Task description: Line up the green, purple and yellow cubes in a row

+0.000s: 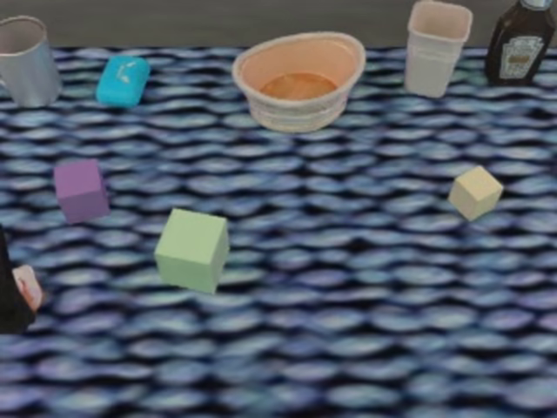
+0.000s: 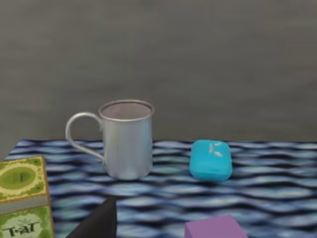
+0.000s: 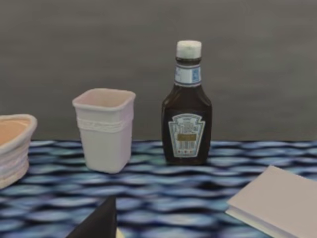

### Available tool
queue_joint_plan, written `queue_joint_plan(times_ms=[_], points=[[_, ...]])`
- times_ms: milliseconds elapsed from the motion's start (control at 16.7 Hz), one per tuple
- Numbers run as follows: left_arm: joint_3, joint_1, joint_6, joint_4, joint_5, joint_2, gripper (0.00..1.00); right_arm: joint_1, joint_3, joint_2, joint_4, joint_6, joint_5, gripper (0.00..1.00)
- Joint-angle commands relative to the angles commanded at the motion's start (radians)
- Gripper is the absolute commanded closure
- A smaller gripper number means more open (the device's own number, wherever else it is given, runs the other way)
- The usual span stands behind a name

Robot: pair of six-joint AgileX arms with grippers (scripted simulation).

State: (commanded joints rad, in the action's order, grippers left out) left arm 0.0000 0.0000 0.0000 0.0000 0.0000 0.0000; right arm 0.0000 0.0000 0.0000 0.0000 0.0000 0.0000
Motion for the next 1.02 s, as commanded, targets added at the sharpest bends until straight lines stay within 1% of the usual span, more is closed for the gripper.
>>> queue_joint_plan(times_ms=[240, 480, 720, 1020], points=[[0.0, 0.0, 0.0, 0.0, 0.0, 0.0, 0.0, 0.004, 0.03, 0.03, -0.019, -0.006, -0.001, 0.0], [0.0, 0.0, 0.0, 0.0, 0.0, 0.0, 0.0, 0.024, 0.215, 0.214, -0.135, -0.039, -0.003, 0.0], [0.0, 0.0, 0.0, 0.0, 0.0, 0.0, 0.0, 0.052, 0.533, 0.565, -0.326, -0.094, -0.001, 0.0], [0.0, 0.0, 0.0, 0.0, 0.0, 0.0, 0.0, 0.093, 1.005, 1.17, -0.621, -0.179, 0.004, 0.0]])
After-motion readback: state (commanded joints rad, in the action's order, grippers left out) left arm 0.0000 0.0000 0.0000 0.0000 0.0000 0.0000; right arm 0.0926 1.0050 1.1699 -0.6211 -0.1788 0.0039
